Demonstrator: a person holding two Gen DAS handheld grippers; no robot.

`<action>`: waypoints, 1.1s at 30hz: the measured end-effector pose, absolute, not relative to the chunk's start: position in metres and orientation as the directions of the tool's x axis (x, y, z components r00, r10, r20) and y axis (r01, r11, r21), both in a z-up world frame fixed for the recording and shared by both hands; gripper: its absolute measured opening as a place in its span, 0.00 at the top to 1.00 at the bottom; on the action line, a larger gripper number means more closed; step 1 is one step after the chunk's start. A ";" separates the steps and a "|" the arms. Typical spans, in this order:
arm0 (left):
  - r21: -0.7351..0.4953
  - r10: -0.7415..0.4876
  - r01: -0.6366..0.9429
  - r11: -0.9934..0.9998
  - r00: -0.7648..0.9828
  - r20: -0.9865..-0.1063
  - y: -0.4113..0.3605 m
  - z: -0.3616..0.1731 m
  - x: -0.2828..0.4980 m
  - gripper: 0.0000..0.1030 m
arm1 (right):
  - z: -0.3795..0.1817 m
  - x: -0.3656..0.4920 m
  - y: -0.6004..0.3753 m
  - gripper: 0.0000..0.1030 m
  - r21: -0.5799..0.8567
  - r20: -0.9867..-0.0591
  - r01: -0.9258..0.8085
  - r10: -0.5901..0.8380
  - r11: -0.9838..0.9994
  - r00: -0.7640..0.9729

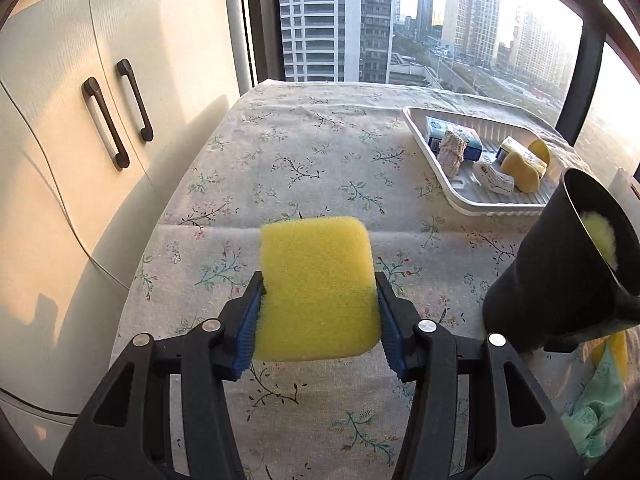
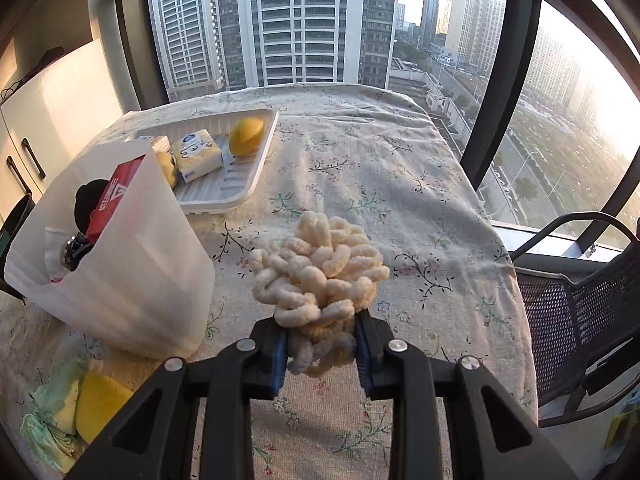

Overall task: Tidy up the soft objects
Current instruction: 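Carry the yellow sponge and cream scrubber to the white tray and release them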

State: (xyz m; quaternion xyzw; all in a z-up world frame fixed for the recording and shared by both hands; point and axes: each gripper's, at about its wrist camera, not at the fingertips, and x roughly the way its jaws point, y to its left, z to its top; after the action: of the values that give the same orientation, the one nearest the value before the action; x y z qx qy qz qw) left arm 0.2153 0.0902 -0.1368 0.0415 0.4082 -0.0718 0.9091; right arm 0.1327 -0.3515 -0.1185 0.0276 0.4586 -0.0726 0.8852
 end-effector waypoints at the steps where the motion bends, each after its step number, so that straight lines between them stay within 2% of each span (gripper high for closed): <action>1: 0.019 -0.093 0.162 0.987 0.659 -0.747 0.090 -0.136 0.223 0.53 | -0.118 0.139 -0.353 0.71 -0.020 -0.815 0.154 -0.106 0.988 0.570; 8: 0.051 -0.089 0.189 0.981 0.663 -0.743 0.072 -0.131 0.281 0.53 | -0.114 0.196 -0.366 0.71 -0.045 -0.811 0.154 -0.126 0.987 0.572; 17: 0.053 -0.152 0.289 0.956 0.641 -0.753 0.030 -0.128 0.338 0.53 | -0.108 0.267 -0.362 0.71 -0.067 -0.808 0.114 -0.121 0.991 0.577; 33: 0.113 -0.285 0.552 0.826 0.582 -0.762 -0.051 -0.132 0.366 0.53 | -0.103 0.357 -0.312 0.71 -0.090 -0.807 -0.099 -0.014 0.991 0.591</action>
State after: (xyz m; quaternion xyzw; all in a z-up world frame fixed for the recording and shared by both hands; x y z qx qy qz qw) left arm 0.3661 -0.0509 -0.1315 0.1719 0.3894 -0.2398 0.8725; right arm 0.3573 -0.3118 -0.1030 -0.0626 0.4517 0.0241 0.8897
